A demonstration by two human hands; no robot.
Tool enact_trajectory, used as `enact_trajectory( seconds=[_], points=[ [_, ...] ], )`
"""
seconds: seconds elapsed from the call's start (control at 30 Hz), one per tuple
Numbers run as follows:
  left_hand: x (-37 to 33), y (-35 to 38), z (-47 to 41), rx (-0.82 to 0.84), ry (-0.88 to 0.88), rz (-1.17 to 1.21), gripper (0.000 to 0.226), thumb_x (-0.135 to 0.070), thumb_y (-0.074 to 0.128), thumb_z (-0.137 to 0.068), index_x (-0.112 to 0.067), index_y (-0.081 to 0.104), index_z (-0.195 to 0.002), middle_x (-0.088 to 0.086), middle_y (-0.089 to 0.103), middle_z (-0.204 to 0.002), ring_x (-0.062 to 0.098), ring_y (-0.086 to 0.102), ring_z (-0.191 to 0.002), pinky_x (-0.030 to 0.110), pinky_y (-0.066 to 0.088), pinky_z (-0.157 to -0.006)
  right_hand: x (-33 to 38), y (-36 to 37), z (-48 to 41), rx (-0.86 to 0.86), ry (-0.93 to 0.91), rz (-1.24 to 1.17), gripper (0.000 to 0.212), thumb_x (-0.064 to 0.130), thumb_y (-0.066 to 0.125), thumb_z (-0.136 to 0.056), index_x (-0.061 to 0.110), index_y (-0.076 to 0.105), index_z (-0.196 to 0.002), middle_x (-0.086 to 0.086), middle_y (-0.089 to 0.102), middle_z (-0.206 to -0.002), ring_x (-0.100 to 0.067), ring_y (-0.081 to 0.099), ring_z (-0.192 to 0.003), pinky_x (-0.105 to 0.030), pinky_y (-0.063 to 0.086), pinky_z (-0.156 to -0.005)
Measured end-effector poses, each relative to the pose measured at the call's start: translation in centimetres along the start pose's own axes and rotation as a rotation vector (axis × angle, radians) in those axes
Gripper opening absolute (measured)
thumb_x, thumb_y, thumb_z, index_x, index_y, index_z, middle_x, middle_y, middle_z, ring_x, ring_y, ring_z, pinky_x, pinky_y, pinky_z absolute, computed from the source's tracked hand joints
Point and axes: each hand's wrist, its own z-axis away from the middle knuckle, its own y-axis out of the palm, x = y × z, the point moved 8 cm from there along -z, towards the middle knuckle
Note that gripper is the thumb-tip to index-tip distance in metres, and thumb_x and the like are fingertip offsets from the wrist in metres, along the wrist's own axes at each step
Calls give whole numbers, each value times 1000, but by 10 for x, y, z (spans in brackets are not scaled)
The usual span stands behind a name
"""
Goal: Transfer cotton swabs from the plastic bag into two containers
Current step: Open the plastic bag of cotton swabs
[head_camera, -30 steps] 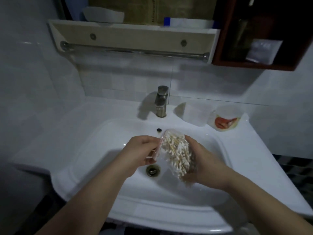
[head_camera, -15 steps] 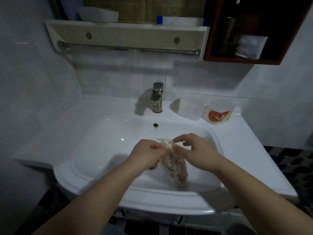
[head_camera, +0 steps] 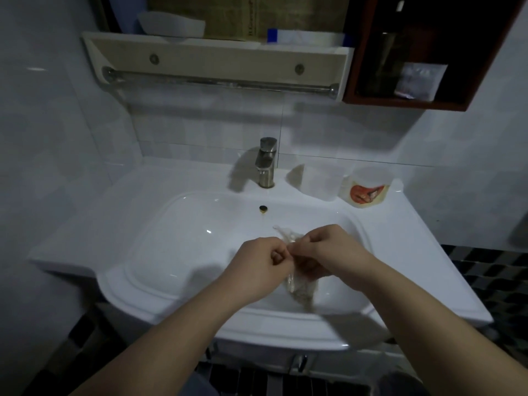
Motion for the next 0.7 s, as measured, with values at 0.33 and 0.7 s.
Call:
enact_trajectory(
  seconds=[0.33, 0.7],
  points=[
    [-18, 9, 15, -7, 158, -216, 31, -26, 58, -96, -36, 47, -69, -16, 53, -81, -2, 54, -73, 8, 39, -61, -6, 1, 18, -97, -26, -13, 36, 36, 75, -84, 3, 74, -71, -16, 74, -71, -27, 72, -62, -31, 59, -56],
    [-10, 14, 10, -70, 32, -137, 5, -32, 64, -90, -30, 68, -87, -11, 61, -102, 5, 61, -90, 22, 49, -82, -27, -31, 11, -209, 18, 355, 15, 17, 60, -81, 15, 73, -73, -3, 73, -65, -25, 74, -63, -42, 64, -60]
  ],
)
